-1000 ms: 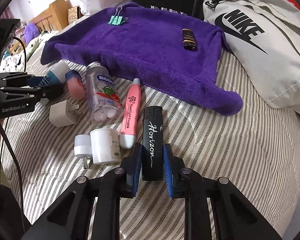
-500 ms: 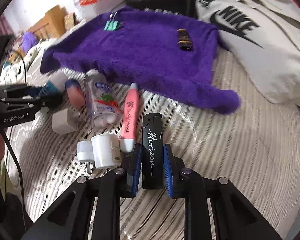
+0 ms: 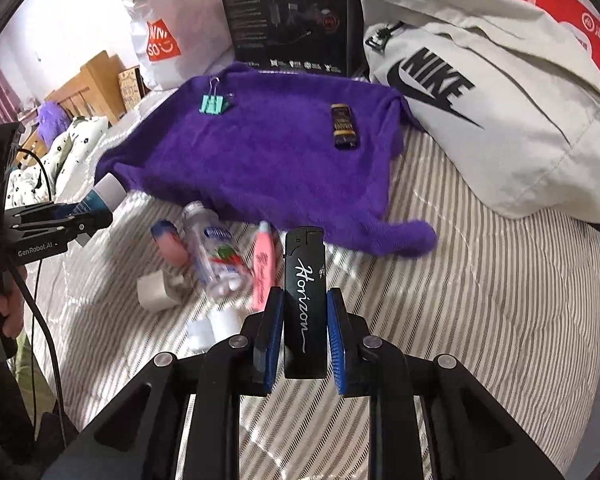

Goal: Organize rigid objects
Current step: 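Carry the balm stick and the USB stick over the purple towel with both tools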

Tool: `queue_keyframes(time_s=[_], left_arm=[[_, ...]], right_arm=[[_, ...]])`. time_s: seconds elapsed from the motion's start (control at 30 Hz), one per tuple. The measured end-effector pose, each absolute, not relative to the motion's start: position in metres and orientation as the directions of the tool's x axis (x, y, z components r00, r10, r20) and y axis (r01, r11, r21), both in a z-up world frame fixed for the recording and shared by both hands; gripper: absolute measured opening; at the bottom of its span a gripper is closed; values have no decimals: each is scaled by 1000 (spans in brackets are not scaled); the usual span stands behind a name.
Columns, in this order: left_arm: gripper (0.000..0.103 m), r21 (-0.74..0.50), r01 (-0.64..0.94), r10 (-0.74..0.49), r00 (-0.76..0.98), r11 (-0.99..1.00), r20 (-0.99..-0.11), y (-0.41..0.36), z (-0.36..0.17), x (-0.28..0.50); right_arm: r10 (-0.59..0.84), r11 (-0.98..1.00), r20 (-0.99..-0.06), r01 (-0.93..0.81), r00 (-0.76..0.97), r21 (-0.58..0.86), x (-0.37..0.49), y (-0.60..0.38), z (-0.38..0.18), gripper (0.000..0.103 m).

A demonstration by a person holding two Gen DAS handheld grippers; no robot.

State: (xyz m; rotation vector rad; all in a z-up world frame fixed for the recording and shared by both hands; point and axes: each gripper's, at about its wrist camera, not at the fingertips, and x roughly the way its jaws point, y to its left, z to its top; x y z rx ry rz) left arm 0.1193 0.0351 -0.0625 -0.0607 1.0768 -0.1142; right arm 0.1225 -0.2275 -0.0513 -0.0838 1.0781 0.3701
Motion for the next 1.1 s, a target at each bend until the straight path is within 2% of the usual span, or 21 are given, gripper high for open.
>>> queue_keyframes(time_s=[0.5, 1.1], left_arm=[[34, -95, 50, -108, 516, 994, -850, 54, -36, 148], [34, -72, 74, -100, 507, 995, -856, 50, -40, 206]], right_arm=[[271, 935, -852, -333, 449, 122, 172, -214, -36, 21], [243, 949, -865, -294, 438, 117, 218, -215, -57, 21]])
